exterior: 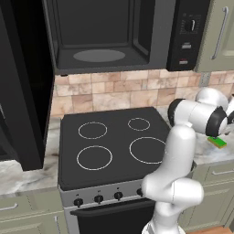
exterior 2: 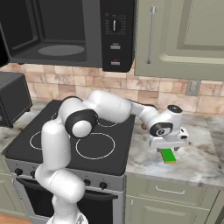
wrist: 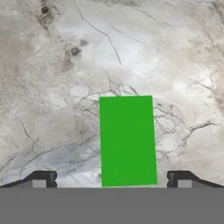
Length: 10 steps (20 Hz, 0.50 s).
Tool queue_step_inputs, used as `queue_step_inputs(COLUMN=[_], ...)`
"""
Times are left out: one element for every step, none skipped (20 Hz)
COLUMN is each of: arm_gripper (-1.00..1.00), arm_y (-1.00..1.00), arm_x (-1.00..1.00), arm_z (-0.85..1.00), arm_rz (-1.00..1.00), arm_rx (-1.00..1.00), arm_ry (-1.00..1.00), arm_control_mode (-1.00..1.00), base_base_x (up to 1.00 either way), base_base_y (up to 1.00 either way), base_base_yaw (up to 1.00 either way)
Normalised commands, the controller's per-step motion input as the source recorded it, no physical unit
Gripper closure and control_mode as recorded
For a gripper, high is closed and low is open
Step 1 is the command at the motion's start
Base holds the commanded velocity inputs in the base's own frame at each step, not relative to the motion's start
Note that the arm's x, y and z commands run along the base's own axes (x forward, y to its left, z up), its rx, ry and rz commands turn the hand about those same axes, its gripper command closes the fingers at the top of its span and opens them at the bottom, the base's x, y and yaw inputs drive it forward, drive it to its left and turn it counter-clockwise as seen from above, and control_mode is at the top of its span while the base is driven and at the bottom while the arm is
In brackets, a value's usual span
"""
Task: Place the sponge inside the microwave to prepare for sanitizing.
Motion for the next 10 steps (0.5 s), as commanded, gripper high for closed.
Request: queue_step_inputs(arm_gripper=[-1.00,-1.00,-1.00,-1.00,-1.00,-1.00,-1.00,-1.00,-1.00,-1.00], arm_y=[-0.01,-0.09,-0.15,-0.11,-0.06,-0.05,-0.05,-0.01,0.00,0.00], arm_x=[0.00,0.04,0.04,0.04,0.04,0.04,0.06,0.05,0.01,0.01], arm_z=[-0.07,-0.10,-0.09,-0.07,-0.08,-0.11,-0.14,-0.18,-0.20,-0.23], arm_rz=[0.00,0.00,0.00,0.00,0.00,0.00,0.00,0.00,0.00,0.00], arm_rx=[0.00,0.00,0.00,0.00,0.00,0.00,0.00,0.00,0.00,0.00], arm_ry=[0.00,0.00,0.00,0.00,0.00,0.00,0.00,0.00,0.00,0.00], arm_control_mode=[-1.00,-1.00,-1.00,-1.00,-1.00,-1.00,-1.00,-1.00,-1.00,-1.00], base_base_x=[0.00,0.00,0.00,0.00,0.00,0.00,0.00,0.00,0.00,0.00], base_base_y=[0.00,0.00,0.00,0.00,0.00,0.00,0.00,0.00,0.00,0.00], base_base_yaw=[0.00,0.00,0.00,0.00,0.00,0.00,0.00,0.00,0.00,0.00])
